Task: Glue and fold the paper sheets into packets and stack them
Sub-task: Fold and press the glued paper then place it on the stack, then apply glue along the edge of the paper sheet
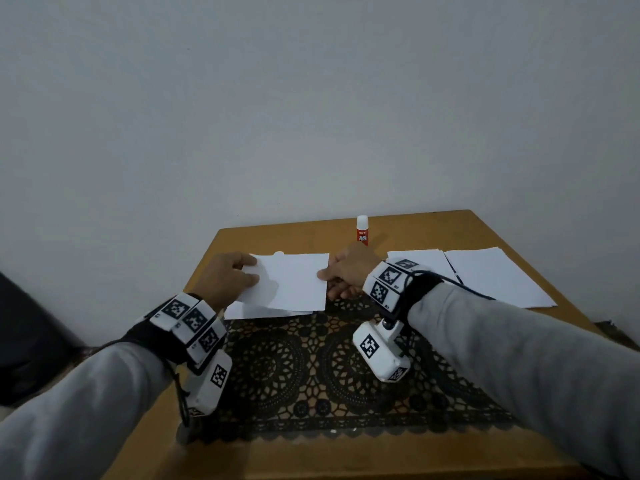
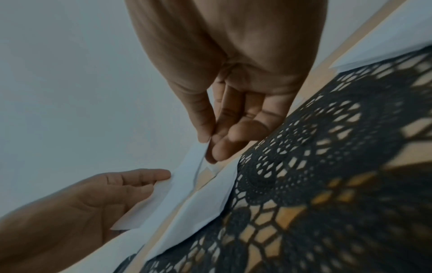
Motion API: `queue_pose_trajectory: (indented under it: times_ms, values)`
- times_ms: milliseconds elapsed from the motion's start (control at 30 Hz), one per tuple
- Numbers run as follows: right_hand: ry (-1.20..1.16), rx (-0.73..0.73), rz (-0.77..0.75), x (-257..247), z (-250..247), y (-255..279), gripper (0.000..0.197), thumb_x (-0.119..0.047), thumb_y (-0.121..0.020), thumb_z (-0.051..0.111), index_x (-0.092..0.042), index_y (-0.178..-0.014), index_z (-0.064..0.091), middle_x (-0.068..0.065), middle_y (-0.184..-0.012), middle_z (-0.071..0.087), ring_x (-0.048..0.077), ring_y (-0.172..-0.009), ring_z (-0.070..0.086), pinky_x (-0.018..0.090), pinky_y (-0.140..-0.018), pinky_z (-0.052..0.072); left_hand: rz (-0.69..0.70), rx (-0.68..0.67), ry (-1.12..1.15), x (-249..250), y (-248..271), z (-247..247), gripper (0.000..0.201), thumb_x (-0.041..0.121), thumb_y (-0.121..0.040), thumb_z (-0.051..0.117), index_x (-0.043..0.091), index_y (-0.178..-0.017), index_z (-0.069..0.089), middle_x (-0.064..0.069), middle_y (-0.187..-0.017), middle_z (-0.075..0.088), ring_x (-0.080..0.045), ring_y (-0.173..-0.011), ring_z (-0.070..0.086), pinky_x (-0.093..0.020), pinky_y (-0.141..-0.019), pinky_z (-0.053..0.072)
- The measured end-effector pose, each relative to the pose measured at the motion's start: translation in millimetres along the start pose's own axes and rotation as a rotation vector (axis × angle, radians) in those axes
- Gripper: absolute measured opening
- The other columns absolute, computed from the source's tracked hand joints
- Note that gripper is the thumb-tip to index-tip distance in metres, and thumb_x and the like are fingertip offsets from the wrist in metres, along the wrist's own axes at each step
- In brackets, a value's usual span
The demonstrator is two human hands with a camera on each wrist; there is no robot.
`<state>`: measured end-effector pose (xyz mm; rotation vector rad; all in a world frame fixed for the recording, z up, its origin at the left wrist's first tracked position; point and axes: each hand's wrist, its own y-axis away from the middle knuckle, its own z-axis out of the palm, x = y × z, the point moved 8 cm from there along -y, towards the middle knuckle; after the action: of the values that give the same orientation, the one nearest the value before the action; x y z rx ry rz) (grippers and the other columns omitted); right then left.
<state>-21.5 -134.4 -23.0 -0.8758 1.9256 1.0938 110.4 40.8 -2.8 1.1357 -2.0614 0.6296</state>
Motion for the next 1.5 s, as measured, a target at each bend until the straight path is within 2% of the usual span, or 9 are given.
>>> queue_pose_trajectory:
  times_ms: [167, 267, 400, 633, 833, 967, 1133, 1267, 1500]
  values:
    - [0.075, 0.100, -0.038, -7, 7, -21, 0.023, -0.009, -0.089, 0.065, 0.005, -0.106, 0.059, 0.015, -0.088, 0.071, 0.015, -0.049, 0.064, 0.023, -0.039, 0.045, 0.002, -0.113, -0.268, -19, -9, 1, 0.054, -0.001, -0.077, 0.068, 0.009, -0.130, 0.055, -0.011, -0.139, 0.048, -0.026, -0.125, 0.046, -0.034, -0.103, 0.039]
    - [0.127, 0.082, -0.055, -10, 14, -28, 0.012, -0.008, -0.089, 0.063, -0.003, -0.097, 0.057, 0.008, -0.074, 0.062, 0.006, -0.034, 0.057, 0.015, -0.034, 0.042, 0.016, -0.160, -0.396, -28, -10, 3, 0.050, 0.007, -0.075, 0.074, 0.016, -0.122, 0.060, -0.009, -0.125, 0.055, -0.023, -0.112, 0.051, -0.032, -0.095, 0.043]
    - [0.215, 0.049, 0.043, -7, 19, -32, 0.014, -0.011, -0.089, 0.066, 0.000, -0.084, 0.059, 0.013, -0.081, 0.067, 0.015, -0.044, 0.061, 0.017, -0.032, 0.040, 0.015, -0.199, -0.502, -33, -11, 7, 0.044, 0.012, -0.075, 0.075, 0.019, -0.116, 0.061, -0.005, -0.122, 0.054, -0.018, -0.101, 0.050, -0.026, -0.082, 0.041]
    - [0.224, 0.001, 0.120, -1, 5, -20, 0.021, -0.012, -0.094, 0.057, -0.004, -0.076, 0.056, 0.007, -0.071, 0.062, 0.016, -0.049, 0.057, 0.021, -0.038, 0.043, 0.010, -0.233, -0.615, -33, -11, 11, 0.045, 0.018, -0.077, 0.075, 0.020, -0.120, 0.060, -0.008, -0.125, 0.051, -0.022, -0.105, 0.051, -0.025, -0.082, 0.039]
    - [0.360, 0.237, -0.156, 5, -52, 21, 0.009, -0.011, -0.091, 0.060, -0.003, -0.094, 0.061, 0.012, -0.079, 0.069, 0.018, -0.053, 0.061, 0.024, -0.044, 0.050, 0.064, -0.174, -0.688, -5, 0, 16, 0.034, 0.026, -0.089, 0.060, 0.019, -0.121, 0.056, -0.010, -0.123, 0.046, -0.028, -0.110, 0.050, -0.034, -0.095, 0.043]
    - [0.668, 0.381, -0.235, 22, -93, 44, 0.006, -0.013, -0.086, 0.060, -0.009, -0.085, 0.064, 0.009, -0.089, 0.068, 0.024, -0.075, 0.065, 0.039, -0.072, 0.058, 0.288, -0.214, -0.636, 62, 17, 53, 0.032, 0.026, -0.091, 0.058, 0.017, -0.121, 0.056, -0.009, -0.122, 0.049, -0.027, -0.112, 0.049, -0.036, -0.095, 0.041]
    - [0.746, 0.437, -0.163, 52, -141, 62, 0.010, -0.011, -0.087, 0.058, -0.005, -0.086, 0.066, 0.010, -0.093, 0.068, 0.026, -0.083, 0.065, 0.038, -0.072, 0.057, 0.525, -0.433, -0.652, 141, 48, 137, 0.036, 0.029, -0.093, 0.054, 0.017, -0.127, 0.053, -0.005, -0.126, 0.054, -0.021, -0.115, 0.049, -0.029, -0.094, 0.038]
    - [0.729, 0.490, -0.143, 67, -164, 66, 0.016, -0.009, -0.085, 0.053, -0.001, -0.088, 0.067, 0.015, -0.094, 0.069, 0.027, -0.082, 0.065, 0.032, -0.067, 0.052, 0.570, -0.571, -0.679, 167, 61, 196, 0.047, 0.034, -0.094, 0.054, 0.017, -0.136, 0.047, -0.005, -0.137, 0.052, -0.022, -0.123, 0.049, -0.033, -0.104, 0.039]
    - [0.771, 0.500, -0.193, 74, -154, 63, 0.013, -0.020, -0.088, 0.057, -0.010, -0.091, 0.064, 0.006, -0.093, 0.065, 0.024, -0.085, 0.062, 0.039, -0.076, 0.054, 0.617, -0.588, -0.738, 177, 59, 239, 0.056, 0.044, -0.091, 0.055, 0.016, -0.138, 0.045, -0.006, -0.140, 0.050, -0.023, -0.127, 0.046, -0.034, -0.104, 0.038]
